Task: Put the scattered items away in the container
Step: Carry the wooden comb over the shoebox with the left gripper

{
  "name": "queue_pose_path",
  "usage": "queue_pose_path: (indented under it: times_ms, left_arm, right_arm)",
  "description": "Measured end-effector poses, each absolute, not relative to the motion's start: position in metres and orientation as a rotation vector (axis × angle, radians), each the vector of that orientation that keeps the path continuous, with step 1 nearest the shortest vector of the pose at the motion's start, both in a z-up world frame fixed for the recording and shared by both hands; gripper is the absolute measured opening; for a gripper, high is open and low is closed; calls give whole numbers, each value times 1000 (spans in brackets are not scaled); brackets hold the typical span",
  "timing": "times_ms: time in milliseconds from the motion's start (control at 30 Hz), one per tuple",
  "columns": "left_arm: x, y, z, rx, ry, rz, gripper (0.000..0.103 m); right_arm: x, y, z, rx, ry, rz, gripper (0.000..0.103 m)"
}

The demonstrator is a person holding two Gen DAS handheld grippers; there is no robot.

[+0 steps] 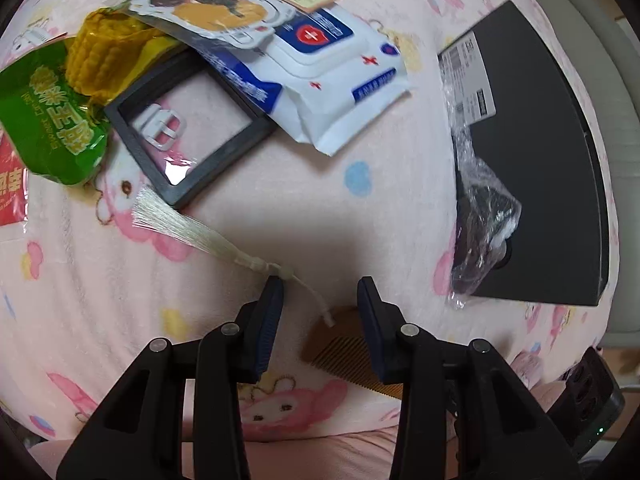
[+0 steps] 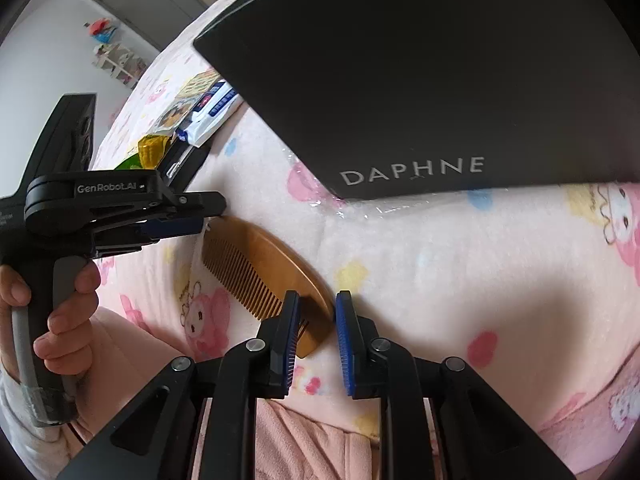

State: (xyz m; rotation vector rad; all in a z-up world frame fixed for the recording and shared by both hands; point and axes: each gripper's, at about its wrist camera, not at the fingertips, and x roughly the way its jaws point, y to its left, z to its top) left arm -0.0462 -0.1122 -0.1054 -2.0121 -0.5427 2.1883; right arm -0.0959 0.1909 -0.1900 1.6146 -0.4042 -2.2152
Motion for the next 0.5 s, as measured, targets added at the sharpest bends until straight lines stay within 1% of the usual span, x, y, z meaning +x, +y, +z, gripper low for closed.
queue_pose_path:
  times_ms: [100, 233, 300, 400, 467, 500]
  left_arm:
    - [-37, -117, -103, -2030, -539, 2166, 38]
    - [-10, -143, -92, -2028, -660, 2146, 38]
    - [-1, -148, -93, -2046, -681, 2127, 40]
    - [5, -142, -97, -2102, -591, 2120, 41]
    - [7, -137, -95, -2100, -520, 2131, 46]
    - [8, -137, -95, -2091, -516, 2117, 46]
  right_arm:
    - [-95, 196, -191, 1630, -427, -2215, 15]
    - [-79, 210, -178, 1610, -382, -2264, 15]
    - [-76, 217, -180, 1614, -421, -2224, 17]
    - [-82, 215, -188, 1621, -449, -2195, 18]
    - [-85, 209, -195, 1627, -452, -2187, 18]
    - [-87, 208, -198, 1631, -462, -2178, 18]
